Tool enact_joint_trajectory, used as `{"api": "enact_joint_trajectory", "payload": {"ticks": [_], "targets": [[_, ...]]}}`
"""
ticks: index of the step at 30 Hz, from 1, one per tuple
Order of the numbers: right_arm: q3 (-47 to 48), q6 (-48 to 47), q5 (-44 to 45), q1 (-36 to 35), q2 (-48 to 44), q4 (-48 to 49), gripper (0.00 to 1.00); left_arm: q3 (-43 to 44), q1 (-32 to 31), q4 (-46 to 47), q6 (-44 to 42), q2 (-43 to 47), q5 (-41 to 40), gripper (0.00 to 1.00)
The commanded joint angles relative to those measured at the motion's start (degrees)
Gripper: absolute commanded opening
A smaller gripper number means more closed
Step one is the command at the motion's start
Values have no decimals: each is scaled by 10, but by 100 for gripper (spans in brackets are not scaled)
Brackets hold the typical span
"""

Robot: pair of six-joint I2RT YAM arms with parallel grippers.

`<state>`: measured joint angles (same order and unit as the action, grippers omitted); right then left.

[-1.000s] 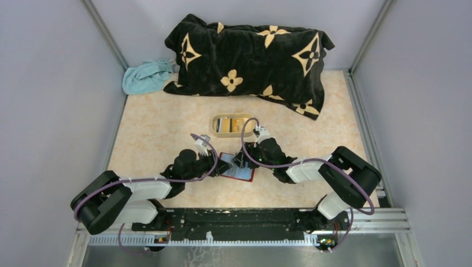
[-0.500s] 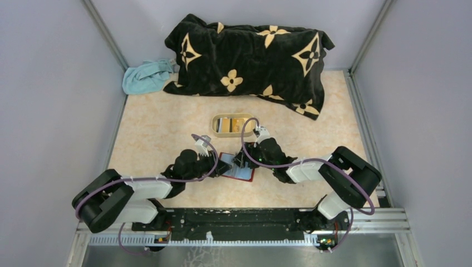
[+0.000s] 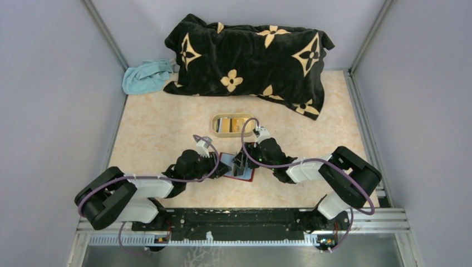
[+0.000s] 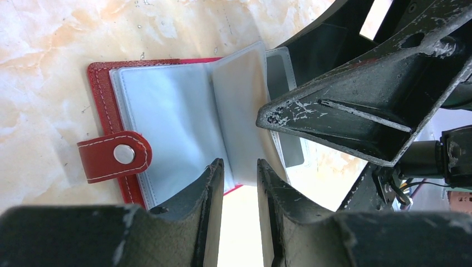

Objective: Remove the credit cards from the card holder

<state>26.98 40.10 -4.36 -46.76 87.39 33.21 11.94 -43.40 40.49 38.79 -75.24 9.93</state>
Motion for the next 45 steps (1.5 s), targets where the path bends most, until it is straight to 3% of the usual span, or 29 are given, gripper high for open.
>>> {"api": "enact_joint_trajectory", "payload": {"ticks": [1, 25, 45], "targets": [[-2, -4, 1, -6, -10, 11, 66, 4, -3, 0, -10, 5, -5, 35], [2, -10, -8, -6, -1, 17, 67, 4, -3, -31, -19, 42, -18, 35], [19, -13, -46, -6, 48, 43, 77, 12, -3, -83, -25, 104, -25, 35]]}}
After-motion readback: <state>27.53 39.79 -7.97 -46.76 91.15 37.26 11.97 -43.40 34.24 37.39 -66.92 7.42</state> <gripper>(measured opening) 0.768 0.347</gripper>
